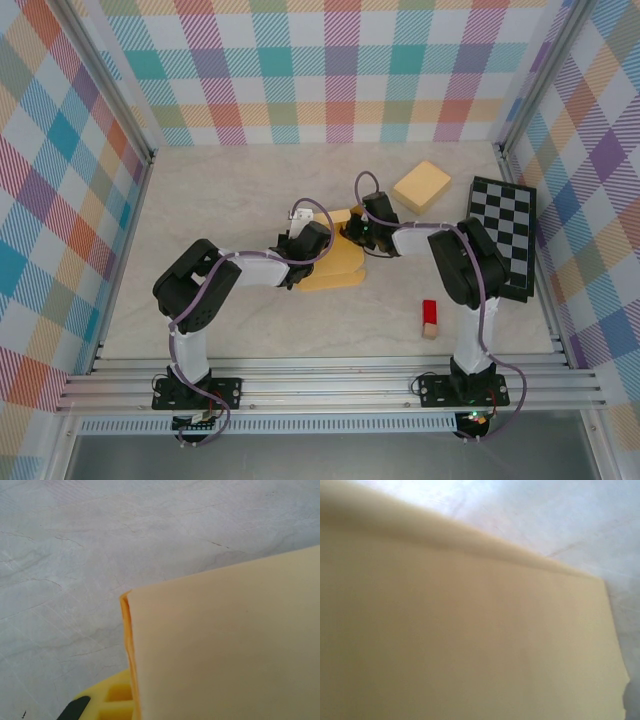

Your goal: Fold the paper box

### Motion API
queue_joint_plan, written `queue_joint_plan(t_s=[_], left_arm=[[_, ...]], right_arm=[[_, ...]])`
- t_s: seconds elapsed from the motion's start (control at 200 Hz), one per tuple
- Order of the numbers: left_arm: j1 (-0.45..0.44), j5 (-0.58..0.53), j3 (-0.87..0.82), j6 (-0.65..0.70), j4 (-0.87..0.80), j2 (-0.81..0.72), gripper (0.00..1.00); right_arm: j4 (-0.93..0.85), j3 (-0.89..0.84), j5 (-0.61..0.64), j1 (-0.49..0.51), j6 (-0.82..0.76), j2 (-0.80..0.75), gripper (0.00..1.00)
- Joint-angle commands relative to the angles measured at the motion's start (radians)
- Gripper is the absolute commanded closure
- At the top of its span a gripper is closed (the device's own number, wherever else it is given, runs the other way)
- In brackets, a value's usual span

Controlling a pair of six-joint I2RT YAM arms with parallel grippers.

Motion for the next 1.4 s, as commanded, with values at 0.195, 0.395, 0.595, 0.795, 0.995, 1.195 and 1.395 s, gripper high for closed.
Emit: queue_joint_plan(t_s=[0.195, 0.395, 0.595, 0.795, 0.995, 1.195, 1.395], left_arm=[[-0.010, 0.053, -0.033, 0.045, -0.115, 0.022, 1.00], [-0.010, 0.043, -0.030, 0.040, -0.126, 0.024, 1.00], [-0.008, 0.034, -0.026, 0.034, -0.143, 0.019, 1.00], [-0.008, 0.034, -0.028, 0.032, -0.147, 0.014, 1.00], [-0.008, 0.043, -0.030, 0.033, -0.150, 0.007, 1.00], [-0.008, 0.048, -0.034, 0.033, -0.148, 0.002, 1.00], [-0.008, 0.063, -0.031, 0.042, -0.151, -0.002, 1.00]], right_arm=[[-0.318, 0.064, 0.047, 0.026, 0.015, 0.094, 0.85], [-0.215, 0.014, 0.022, 0.025, -0.019, -0.029, 0.85], [-0.305, 0.050, 0.017, 0.008, -0.179, -0.196, 0.84], [-0.412, 0.016, 0.035, -0.066, -0.353, -0.376, 0.76], [-0.438, 0.031, 0.043, -0.184, -0.875, -0.452, 0.57], [-0.442, 0.051, -0.099, -0.262, -1.395, -0.343, 0.53], [-0.464, 0.167, -0.163, -0.264, -1.495, -0.185, 0.53]])
